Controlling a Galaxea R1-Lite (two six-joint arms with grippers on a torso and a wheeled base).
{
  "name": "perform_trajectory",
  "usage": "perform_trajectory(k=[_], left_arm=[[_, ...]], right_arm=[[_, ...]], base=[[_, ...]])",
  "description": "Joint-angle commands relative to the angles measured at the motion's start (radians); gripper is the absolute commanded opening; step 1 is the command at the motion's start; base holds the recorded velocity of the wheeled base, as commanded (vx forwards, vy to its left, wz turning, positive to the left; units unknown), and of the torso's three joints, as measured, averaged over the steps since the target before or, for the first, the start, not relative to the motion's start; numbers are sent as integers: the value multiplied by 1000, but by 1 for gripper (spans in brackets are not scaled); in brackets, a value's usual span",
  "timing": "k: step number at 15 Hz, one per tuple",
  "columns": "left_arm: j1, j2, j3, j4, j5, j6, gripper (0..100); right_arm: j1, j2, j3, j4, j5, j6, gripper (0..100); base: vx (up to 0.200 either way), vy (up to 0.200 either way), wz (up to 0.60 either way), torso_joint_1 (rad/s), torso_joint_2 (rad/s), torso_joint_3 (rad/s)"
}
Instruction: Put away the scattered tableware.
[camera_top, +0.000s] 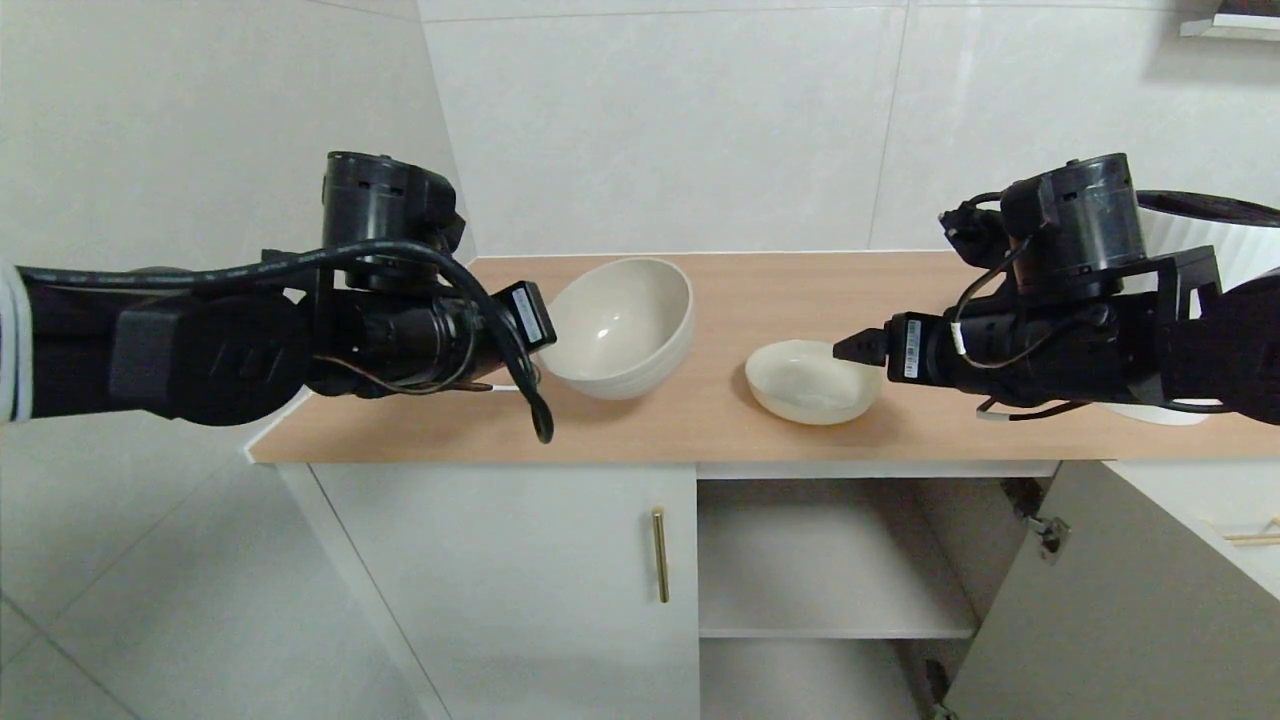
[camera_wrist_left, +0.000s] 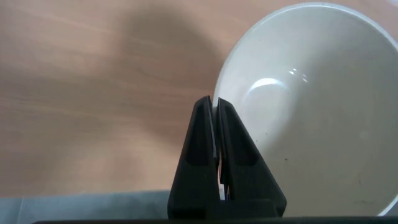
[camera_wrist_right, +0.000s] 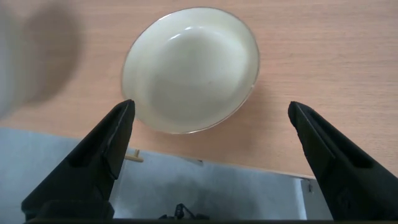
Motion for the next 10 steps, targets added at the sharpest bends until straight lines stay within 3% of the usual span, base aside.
perform_trajectory(k=[1, 7, 10], left_arm=[[-1, -45, 11, 0, 0, 0, 0], [-1, -45, 15, 0, 0, 3, 0], [-1, -45, 14, 0, 0, 3, 0]], right_arm=[[0, 23, -4, -1, -20, 0, 100], [-1, 160, -60, -1, -196, -2, 100], [-7, 189, -74, -2, -204, 1, 100]], base=[[0, 0, 0, 0, 0, 0], [0, 0, 0, 0, 0, 0], [0, 0, 0, 0, 0, 0]])
